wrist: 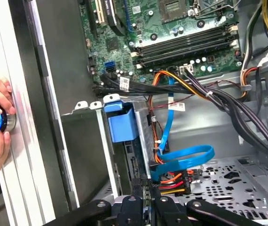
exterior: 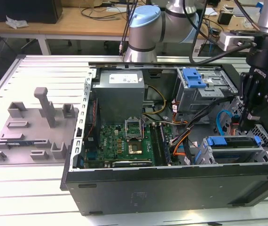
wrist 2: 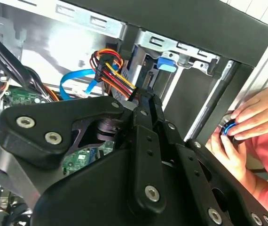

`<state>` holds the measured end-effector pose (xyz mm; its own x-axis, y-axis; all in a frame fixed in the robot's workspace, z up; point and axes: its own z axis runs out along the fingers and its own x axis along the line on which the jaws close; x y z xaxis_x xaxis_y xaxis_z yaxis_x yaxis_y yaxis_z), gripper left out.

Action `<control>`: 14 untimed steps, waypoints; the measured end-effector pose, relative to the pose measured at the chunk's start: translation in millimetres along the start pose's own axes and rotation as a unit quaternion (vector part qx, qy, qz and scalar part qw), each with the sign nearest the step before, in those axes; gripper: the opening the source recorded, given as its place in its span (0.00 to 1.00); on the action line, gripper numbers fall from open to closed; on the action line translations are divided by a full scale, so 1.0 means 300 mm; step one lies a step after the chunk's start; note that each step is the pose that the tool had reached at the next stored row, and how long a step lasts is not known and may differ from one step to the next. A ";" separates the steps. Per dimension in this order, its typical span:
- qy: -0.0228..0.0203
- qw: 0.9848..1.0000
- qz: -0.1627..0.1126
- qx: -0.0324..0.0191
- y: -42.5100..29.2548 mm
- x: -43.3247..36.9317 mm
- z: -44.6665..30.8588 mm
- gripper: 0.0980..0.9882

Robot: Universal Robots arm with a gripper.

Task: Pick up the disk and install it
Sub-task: 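Insert the first disk wire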

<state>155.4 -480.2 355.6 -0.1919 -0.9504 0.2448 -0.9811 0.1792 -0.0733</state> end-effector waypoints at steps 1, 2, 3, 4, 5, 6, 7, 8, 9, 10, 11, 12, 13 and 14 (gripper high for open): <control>-0.001 1.000 -0.001 0.000 -0.001 0.008 0.002 0.08; -0.005 1.000 -0.002 0.000 -0.002 0.013 0.004 0.08; -0.008 1.000 -0.003 -0.001 -0.002 0.014 0.004 0.08; -0.013 1.000 -0.004 -0.001 -0.002 0.014 0.004 0.08; -0.021 1.000 -0.007 -0.003 -0.002 0.014 0.004 0.08; -0.026 1.000 -0.009 -0.004 -0.002 0.014 0.004 0.08; -0.029 1.000 -0.011 -0.004 -0.002 0.014 0.003 0.08; -0.030 0.999 -0.013 -0.003 -0.002 0.014 0.003 0.08; -0.032 0.999 -0.016 -0.003 -0.002 0.014 0.004 0.08; -0.034 0.999 -0.018 -0.003 -0.002 0.014 0.003 0.08; -0.036 0.999 -0.020 -0.003 -0.002 0.015 0.003 0.08; -0.037 0.999 -0.022 -0.003 -0.003 0.017 0.002 0.08; -0.039 0.999 -0.023 -0.003 -0.005 0.027 0.001 0.08; -0.041 0.999 -0.023 -0.003 -0.008 0.045 0.004 0.08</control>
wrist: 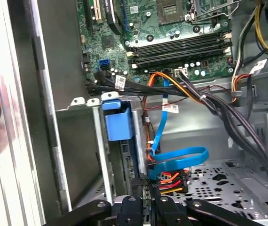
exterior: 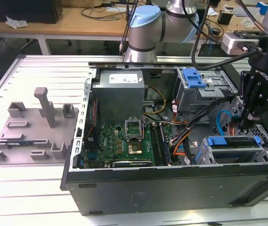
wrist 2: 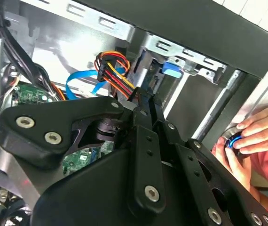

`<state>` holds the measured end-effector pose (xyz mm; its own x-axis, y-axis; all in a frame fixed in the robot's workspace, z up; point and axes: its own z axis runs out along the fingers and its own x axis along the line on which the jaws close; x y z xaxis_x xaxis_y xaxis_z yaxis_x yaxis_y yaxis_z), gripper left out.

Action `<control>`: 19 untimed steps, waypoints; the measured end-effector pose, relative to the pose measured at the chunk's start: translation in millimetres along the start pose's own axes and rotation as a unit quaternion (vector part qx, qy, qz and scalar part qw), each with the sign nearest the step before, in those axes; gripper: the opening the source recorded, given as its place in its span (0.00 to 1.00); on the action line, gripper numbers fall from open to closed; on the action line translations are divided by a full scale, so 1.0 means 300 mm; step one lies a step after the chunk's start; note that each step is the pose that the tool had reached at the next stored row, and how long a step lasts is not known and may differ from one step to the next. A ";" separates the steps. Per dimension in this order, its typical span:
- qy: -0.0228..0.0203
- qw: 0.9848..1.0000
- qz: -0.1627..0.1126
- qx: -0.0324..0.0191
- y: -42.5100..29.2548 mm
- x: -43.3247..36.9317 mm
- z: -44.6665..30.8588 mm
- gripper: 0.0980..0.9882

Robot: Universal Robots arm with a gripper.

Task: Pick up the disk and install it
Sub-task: 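Insert the first disk wire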

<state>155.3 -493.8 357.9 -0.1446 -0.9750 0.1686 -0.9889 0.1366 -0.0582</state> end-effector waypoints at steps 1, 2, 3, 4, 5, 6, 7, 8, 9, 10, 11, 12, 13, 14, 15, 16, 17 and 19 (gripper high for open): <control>-0.002 1.000 0.000 0.000 -0.001 0.008 0.001 0.08; -0.004 1.000 0.000 -0.001 -0.003 0.018 0.002 0.08; -0.008 1.000 0.000 -0.001 -0.004 0.025 0.003 0.08; -0.012 1.000 0.000 -0.002 -0.004 0.028 0.003 0.08; -0.018 1.000 0.000 -0.003 -0.005 0.031 0.004 0.08; -0.022 1.000 0.000 -0.003 -0.005 0.033 0.004 0.08; -0.028 1.000 -0.001 -0.004 -0.005 0.037 0.005 0.08; -0.032 0.999 -0.001 -0.004 -0.007 0.046 0.007 0.08; -0.034 0.999 -0.001 -0.005 -0.008 0.055 0.008 0.08; -0.035 0.999 -0.001 -0.005 -0.009 0.061 0.009 0.08; -0.038 0.999 -0.001 -0.005 -0.010 0.071 0.011 0.08; -0.039 0.999 -0.001 -0.005 -0.011 0.076 0.012 0.08; -0.040 0.999 -0.001 -0.005 -0.012 0.081 0.013 0.08; -0.042 0.999 -0.003 -0.005 -0.012 0.083 0.013 0.08; -0.044 0.999 -0.005 -0.006 -0.012 0.085 0.014 0.08; -0.045 0.999 -0.005 -0.006 -0.012 0.086 0.014 0.08; -0.045 0.999 -0.005 -0.006 -0.013 0.086 0.014 0.08; -0.045 0.999 -0.005 -0.006 -0.013 0.086 0.014 0.08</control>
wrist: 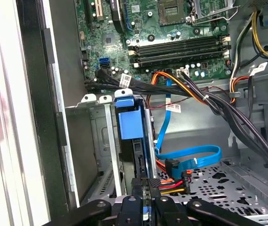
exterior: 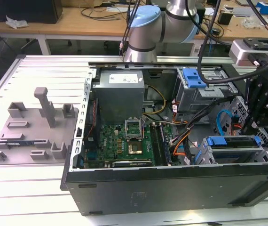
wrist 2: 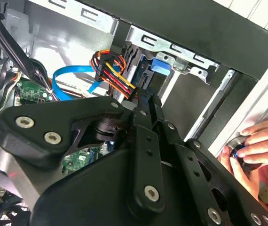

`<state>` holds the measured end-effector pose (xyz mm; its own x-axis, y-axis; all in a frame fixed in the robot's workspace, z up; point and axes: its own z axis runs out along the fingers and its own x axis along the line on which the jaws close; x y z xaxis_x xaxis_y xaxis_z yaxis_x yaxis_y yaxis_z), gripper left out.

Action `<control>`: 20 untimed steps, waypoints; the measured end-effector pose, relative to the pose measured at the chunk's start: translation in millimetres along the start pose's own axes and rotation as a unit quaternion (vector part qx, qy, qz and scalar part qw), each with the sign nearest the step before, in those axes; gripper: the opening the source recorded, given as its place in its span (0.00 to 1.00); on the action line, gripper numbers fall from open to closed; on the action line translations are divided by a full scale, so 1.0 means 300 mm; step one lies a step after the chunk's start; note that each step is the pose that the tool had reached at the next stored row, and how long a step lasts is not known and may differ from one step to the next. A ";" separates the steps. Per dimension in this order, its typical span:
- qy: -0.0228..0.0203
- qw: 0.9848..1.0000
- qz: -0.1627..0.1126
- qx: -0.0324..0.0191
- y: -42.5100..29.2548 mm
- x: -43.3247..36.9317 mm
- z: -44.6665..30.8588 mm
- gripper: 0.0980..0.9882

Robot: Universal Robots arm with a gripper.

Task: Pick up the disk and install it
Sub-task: 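Insert the first disk wire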

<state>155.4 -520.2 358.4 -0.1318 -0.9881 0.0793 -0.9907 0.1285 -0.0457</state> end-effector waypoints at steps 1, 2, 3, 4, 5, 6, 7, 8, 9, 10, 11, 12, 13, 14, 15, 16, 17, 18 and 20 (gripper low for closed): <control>0.000 1.000 0.000 0.000 0.000 0.000 0.000 0.08; 0.000 1.000 0.000 0.000 0.000 0.000 0.000 0.08; 0.000 1.000 0.000 0.000 0.000 0.000 0.000 0.08; 0.000 1.000 0.000 0.000 -0.001 0.000 0.000 0.08; -0.001 1.000 0.000 0.000 -0.001 0.000 0.000 0.08; -0.004 1.000 0.000 0.000 -0.001 0.000 0.000 0.08; -0.008 1.000 0.000 -0.001 -0.001 0.000 0.000 0.08; -0.012 1.000 0.000 -0.001 -0.001 0.000 0.000 0.08; -0.016 1.000 0.000 -0.002 -0.001 0.000 0.000 0.08; -0.020 1.000 0.000 -0.003 -0.002 0.001 0.000 0.08; -0.020 1.000 0.000 -0.003 -0.002 0.002 0.000 0.08; -0.020 1.000 0.000 -0.003 -0.002 0.002 0.000 0.08; -0.020 1.000 0.000 -0.003 -0.002 0.002 0.000 0.08; -0.020 1.000 0.000 -0.003 -0.004 0.002 0.001 0.08; -0.020 1.000 0.000 -0.003 -0.008 0.002 0.001 0.08; -0.020 1.000 0.000 -0.004 -0.012 0.003 0.001 0.08; -0.020 1.000 0.000 -0.004 -0.013 0.005 0.001 0.08; -0.020 1.000 0.000 -0.004 -0.013 0.007 0.002 0.08; -0.020 1.000 0.000 -0.004 -0.014 0.009 0.003 0.08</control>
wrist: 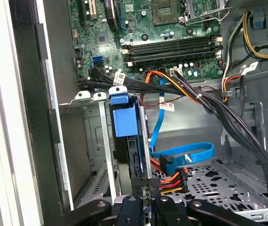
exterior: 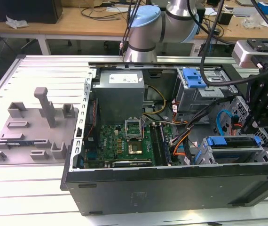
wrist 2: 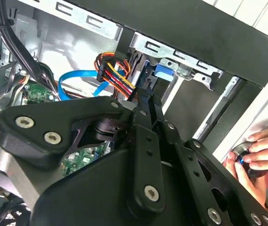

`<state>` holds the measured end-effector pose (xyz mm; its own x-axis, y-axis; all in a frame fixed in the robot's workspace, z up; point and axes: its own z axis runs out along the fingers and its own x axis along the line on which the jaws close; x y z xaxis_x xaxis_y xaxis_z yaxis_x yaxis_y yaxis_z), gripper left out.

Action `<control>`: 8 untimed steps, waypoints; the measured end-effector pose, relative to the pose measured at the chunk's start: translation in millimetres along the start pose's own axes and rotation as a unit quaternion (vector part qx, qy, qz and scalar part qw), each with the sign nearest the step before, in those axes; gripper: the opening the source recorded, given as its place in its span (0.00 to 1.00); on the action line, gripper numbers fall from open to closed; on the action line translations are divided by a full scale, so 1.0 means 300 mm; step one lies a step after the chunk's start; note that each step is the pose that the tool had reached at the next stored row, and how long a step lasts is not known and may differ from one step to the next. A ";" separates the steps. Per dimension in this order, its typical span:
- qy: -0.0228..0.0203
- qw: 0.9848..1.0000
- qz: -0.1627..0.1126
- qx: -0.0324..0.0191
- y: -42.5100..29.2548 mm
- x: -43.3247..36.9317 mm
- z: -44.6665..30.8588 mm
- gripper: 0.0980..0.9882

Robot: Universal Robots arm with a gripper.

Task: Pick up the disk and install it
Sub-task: 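Insert the first disk wire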

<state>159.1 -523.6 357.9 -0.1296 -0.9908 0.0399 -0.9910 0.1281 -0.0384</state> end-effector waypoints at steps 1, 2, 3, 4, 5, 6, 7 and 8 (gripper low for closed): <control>0.000 1.000 0.000 0.000 0.000 0.000 0.000 0.08; 0.000 1.000 -0.001 0.000 0.000 0.000 0.000 0.08; 0.000 1.000 -0.003 0.000 0.000 0.000 0.001 0.08; 0.000 1.000 -0.005 0.000 0.000 0.000 0.001 0.08; 0.000 1.000 -0.007 0.000 0.001 0.001 0.002 0.08; 0.000 1.000 -0.008 0.000 0.000 0.003 0.002 0.08; 0.000 1.000 -0.008 0.000 0.000 0.004 0.002 0.08; 0.000 1.000 -0.008 0.000 0.000 0.005 0.002 0.08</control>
<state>158.8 -525.2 357.2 -0.1135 -0.9927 0.0399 -0.9930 0.1120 -0.0384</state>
